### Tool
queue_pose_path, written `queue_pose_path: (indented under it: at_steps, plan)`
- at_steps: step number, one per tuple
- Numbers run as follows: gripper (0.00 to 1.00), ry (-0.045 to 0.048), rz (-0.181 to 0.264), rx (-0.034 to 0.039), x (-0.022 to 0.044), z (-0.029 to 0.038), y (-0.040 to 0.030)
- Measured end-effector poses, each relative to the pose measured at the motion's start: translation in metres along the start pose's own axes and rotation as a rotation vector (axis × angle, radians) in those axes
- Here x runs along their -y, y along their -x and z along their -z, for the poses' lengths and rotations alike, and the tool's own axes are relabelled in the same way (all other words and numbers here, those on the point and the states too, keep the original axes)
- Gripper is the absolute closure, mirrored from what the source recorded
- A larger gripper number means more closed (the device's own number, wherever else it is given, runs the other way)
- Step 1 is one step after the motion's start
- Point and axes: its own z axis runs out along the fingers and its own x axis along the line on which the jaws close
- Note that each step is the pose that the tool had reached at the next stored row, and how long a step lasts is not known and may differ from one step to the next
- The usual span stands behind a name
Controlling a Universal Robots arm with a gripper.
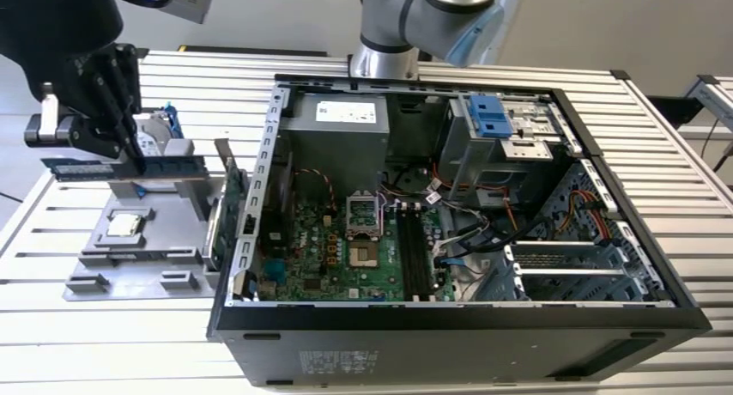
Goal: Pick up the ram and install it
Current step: 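Pick up the ram and move it above insertion slot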
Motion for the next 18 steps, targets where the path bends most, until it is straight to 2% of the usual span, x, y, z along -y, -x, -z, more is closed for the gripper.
queue_pose_path:
  at_steps: [18]
  plan:
    - [1.0, 0.0, 0.0, 0.0, 0.0156, 0.0002, 0.0008]
